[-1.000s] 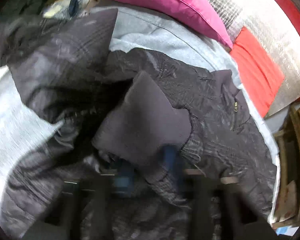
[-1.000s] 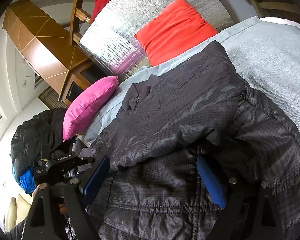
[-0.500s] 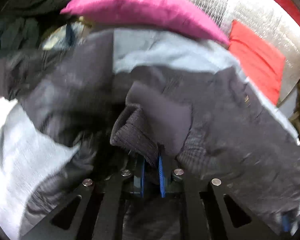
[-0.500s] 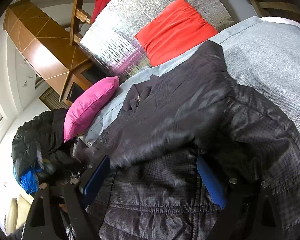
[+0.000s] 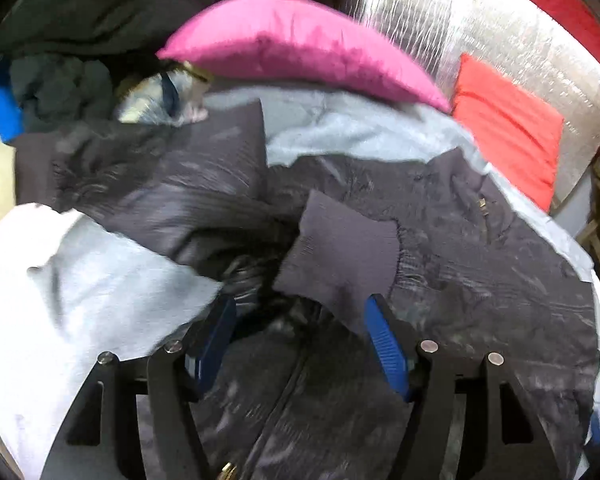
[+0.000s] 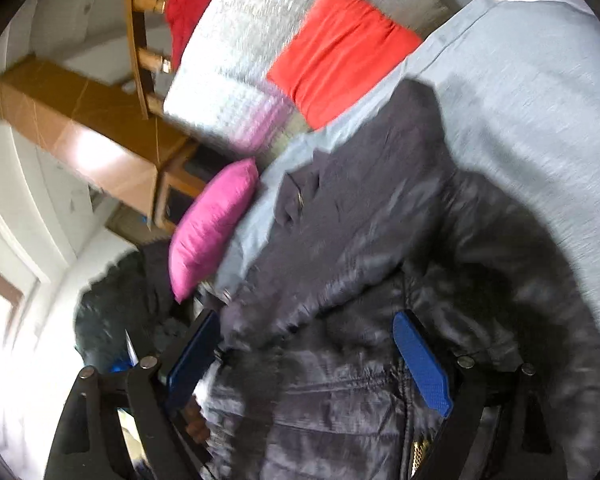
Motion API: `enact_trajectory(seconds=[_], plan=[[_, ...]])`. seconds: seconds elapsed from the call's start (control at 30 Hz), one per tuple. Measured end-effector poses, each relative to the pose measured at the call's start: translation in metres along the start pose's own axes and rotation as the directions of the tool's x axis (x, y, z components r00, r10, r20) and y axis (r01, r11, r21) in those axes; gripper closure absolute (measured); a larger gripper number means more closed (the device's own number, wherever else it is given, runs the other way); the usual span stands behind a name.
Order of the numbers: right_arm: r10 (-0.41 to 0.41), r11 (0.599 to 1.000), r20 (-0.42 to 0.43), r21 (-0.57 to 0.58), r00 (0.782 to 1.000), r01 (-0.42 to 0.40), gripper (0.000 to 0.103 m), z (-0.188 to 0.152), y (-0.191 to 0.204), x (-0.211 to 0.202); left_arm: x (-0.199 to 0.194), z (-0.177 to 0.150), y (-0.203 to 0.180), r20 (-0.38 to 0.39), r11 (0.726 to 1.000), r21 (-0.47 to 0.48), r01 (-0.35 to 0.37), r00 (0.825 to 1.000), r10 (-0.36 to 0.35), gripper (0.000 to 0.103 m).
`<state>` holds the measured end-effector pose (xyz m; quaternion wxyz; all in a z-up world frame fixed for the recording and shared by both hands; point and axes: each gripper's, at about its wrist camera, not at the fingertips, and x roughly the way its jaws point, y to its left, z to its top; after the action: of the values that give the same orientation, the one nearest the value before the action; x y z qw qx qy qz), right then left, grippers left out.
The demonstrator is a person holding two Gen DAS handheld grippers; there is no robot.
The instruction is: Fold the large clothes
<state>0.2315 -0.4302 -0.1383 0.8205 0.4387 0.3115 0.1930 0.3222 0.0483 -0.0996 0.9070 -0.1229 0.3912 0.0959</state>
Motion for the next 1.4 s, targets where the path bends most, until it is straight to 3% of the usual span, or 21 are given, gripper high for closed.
enact_trajectory(seconds=[0.17,0.23,0.3,0.4,0.5,0.63,0.73,0.8,0.87,0.9,0.97,1.0,1.03,1.1,1.13,1.17,1.2,1.23,1.27,1.33,1.4], plan=[[0.094,0.992,0.074,0.073,0.993,-0.100,0.011,0.043,0.010,-0.020,-0.037,0.006,-0.004,0.107,1.000,0.001,0.016,0.994,-0.016,0.034],[0.124,0.987,0.053,0.098,0.991,-0.129,0.009,0.055,0.010,-0.008,-0.045,0.012,-0.020,0.130,0.998,0.028,0.048,0.990,-0.051,0.031],[0.095,0.986,-0.020,0.137,0.995,-0.092,0.009,0.065,-0.003,0.019,-0.043,0.016,-0.044,0.135,0.994,0.067,0.082,0.987,-0.090,0.030],[-0.073,0.977,-0.131,0.188,0.989,0.097,0.009,0.065,-0.040,0.049,-0.029,0.018,-0.090,0.098,0.980,0.135,0.143,0.983,-0.157,0.030],[-0.032,0.979,-0.106,0.196,0.994,0.052,0.009,0.072,-0.039,0.038,-0.008,0.009,-0.141,0.054,0.957,0.210,0.200,0.975,-0.215,0.030],[0.012,0.997,-0.041,0.075,0.999,-0.009,0.009,0.102,-0.011,0.016,0.014,-0.014,-0.193,-0.014,0.919,0.297,0.258,0.964,-0.266,0.030],[-0.124,0.991,0.004,0.039,0.992,0.124,0.009,0.133,-0.022,0.017,0.036,-0.039,-0.220,-0.066,0.884,0.401,0.242,0.970,-0.236,0.030],[-0.195,0.978,-0.023,0.068,0.981,0.196,0.009,0.150,-0.046,0.034,0.055,-0.051,-0.224,-0.124,0.882,0.413,0.228,0.973,-0.194,0.030],[-0.201,0.972,-0.093,0.105,0.975,0.211,0.010,0.158,-0.066,0.058,0.063,-0.058,-0.221,-0.128,0.880,0.413,0.235,0.972,-0.199,0.029],[-0.188,0.974,-0.127,0.105,0.974,0.202,0.014,0.163,-0.070,0.070,0.062,-0.059,-0.221,-0.123,0.879,0.418,0.230,0.973,-0.196,0.029],[-0.232,0.970,-0.159,0.039,0.960,0.241,0.035,0.168,-0.064,0.092,0.061,-0.062,-0.221,-0.117,0.877,0.424,0.226,0.974,-0.195,0.029],[-0.277,0.960,-0.193,-0.006,0.941,0.281,0.079,0.171,-0.061,0.109,0.061,-0.065,-0.222,-0.113,0.874,0.431,0.225,0.974,-0.194,0.028],[-0.311,0.950,-0.214,-0.039,0.926,0.310,0.084,0.173,-0.058,0.120,0.060,-0.064,-0.221,-0.111,0.873,0.434,0.224,0.975,-0.195,0.028],[-0.372,0.924,-0.167,-0.163,0.913,0.347,0.088,0.175,-0.037,0.126,0.060,-0.067,-0.223,-0.104,0.872,0.438,0.220,0.975,-0.194,0.028],[-0.388,0.906,-0.126,-0.232,0.913,0.353,0.088,0.176,-0.021,0.128,0.061,-0.068,-0.224,-0.105,0.871,0.441,0.219,0.976,-0.192,0.028],[-0.425,0.882,-0.108,-0.270,0.898,0.385,0.088,0.175,-0.017,0.132,0.060,-0.068,-0.223,-0.105,0.869,0.444,0.219,0.976,-0.192,0.028],[-0.491,0.848,-0.124,-0.296,0.862,0.440,0.087,0.172,-0.025,0.143,0.059,-0.070,-0.224,-0.103,0.867,0.449,0.216,0.976,-0.190,0.028],[-0.534,0.822,-0.132,-0.313,0.835,0.476,0.077,0.170,-0.038,0.151,0.060,-0.069,-0.224,-0.103,0.867,0.449,0.215,0.977,-0.189,0.028],[-0.538,0.820,-0.116,-0.299,0.835,0.487,0.069,0.170,-0.044,0.151,0.061,-0.069,-0.223,-0.104,0.867,0.448,0.216,0.976,-0.190,0.028],[-0.519,0.840,-0.057,-0.216,0.853,0.497,0.030,0.170,-0.044,0.137,0.061,-0.068,-0.223,-0.103,0.868,0.448,0.217,0.976,-0.191,0.028],[-0.515,0.841,0.033,-0.174,0.856,0.513,0.030,0.169,-0.030,0.113,0.061,-0.069,-0.223,-0.102,0.868,0.446,0.219,0.976,-0.193,0.027]])
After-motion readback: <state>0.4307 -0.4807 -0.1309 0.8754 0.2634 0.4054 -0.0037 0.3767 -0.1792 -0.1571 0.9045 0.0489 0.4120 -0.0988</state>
